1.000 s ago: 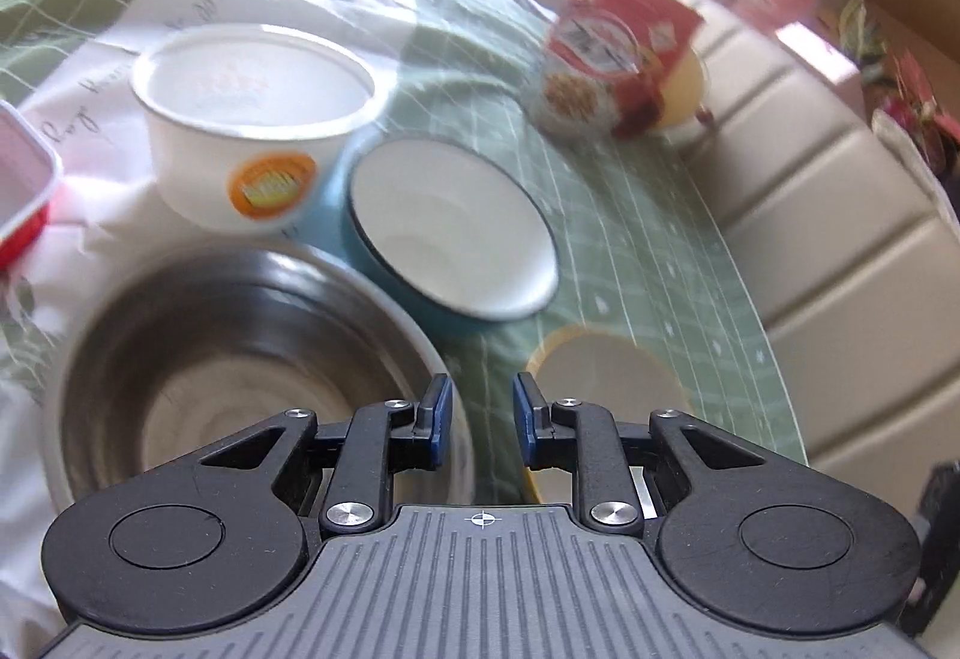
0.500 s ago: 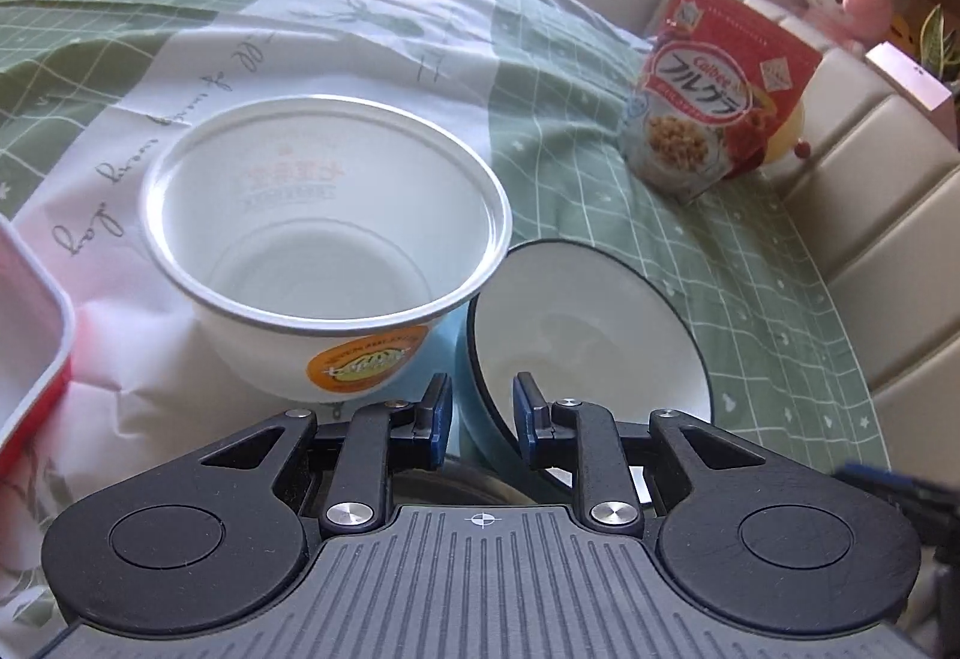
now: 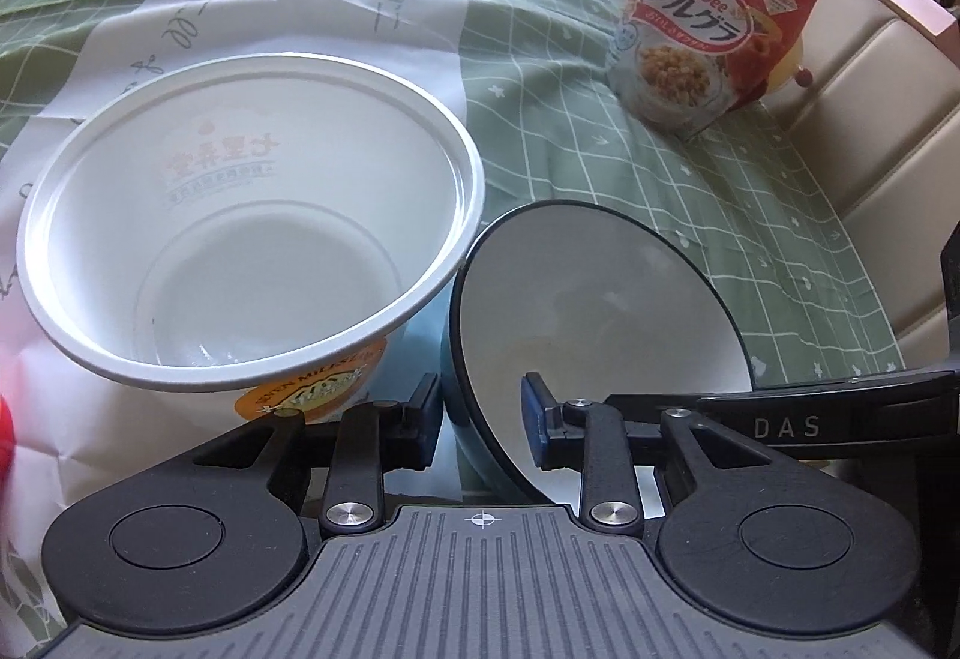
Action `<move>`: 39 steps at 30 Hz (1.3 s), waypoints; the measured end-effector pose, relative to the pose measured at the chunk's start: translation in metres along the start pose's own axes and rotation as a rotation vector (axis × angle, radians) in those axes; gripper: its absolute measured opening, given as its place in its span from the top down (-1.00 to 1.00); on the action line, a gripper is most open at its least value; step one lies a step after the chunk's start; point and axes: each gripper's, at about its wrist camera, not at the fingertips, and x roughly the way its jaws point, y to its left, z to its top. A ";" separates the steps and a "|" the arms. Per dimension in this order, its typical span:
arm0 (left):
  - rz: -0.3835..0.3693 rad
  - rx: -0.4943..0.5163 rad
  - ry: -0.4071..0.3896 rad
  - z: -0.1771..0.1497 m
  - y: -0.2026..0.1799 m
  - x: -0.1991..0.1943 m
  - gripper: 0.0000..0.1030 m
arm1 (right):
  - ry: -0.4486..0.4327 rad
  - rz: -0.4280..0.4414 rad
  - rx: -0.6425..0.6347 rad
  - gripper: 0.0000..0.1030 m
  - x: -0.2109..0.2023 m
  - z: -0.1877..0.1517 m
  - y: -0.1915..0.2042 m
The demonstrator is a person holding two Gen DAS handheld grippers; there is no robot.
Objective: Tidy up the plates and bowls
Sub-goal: 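Reach both grippers to the blue bowl rim and close on it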
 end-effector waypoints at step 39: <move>-0.112 0.089 0.084 0.019 -0.066 0.055 0.48 | -0.150 -0.006 0.128 0.30 -0.029 -0.001 -0.082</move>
